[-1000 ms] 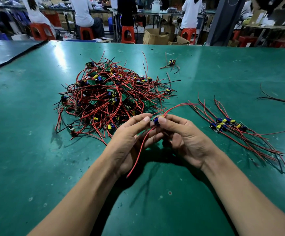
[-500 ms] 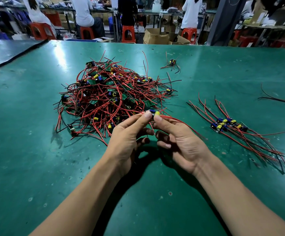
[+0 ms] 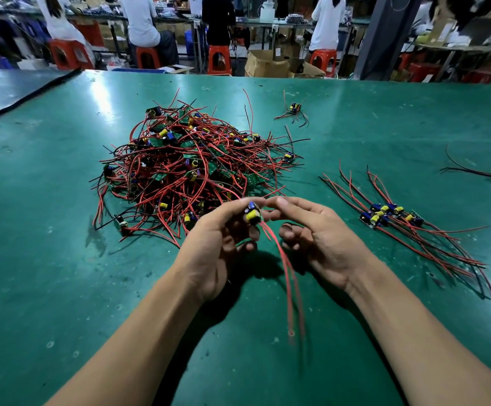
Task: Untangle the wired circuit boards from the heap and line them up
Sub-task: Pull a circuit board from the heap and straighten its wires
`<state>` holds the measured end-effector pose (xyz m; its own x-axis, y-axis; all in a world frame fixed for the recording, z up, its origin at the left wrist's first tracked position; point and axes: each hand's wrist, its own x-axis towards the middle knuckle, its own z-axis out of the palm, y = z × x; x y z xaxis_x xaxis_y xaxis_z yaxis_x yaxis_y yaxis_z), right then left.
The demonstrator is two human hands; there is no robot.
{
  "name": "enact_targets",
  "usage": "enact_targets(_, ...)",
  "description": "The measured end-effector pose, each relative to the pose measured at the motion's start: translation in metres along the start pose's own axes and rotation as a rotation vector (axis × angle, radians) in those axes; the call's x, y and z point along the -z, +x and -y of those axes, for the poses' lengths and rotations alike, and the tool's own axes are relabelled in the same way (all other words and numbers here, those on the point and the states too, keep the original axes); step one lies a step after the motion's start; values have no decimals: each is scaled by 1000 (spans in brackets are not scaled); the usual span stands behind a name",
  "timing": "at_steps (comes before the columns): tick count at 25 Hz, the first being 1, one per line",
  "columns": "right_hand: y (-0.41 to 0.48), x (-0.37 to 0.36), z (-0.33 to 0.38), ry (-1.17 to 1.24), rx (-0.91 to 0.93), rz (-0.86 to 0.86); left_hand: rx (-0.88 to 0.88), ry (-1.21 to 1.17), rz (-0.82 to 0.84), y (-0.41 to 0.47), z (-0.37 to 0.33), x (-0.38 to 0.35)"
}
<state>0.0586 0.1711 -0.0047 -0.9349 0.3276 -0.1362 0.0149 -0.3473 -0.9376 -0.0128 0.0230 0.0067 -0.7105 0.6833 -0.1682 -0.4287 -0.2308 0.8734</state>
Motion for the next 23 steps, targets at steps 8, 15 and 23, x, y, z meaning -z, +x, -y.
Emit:
enact_targets(8,-8,-3,3,-43,-80,210,151,134,213,-4,13,-5)
enact_targets(15,-1,-1,-1,-5,8,84,49,169,81,-4,12,-8)
enact_targets(23,6,11,-5,-116,119,86,-40,194,-78,1,12,-9)
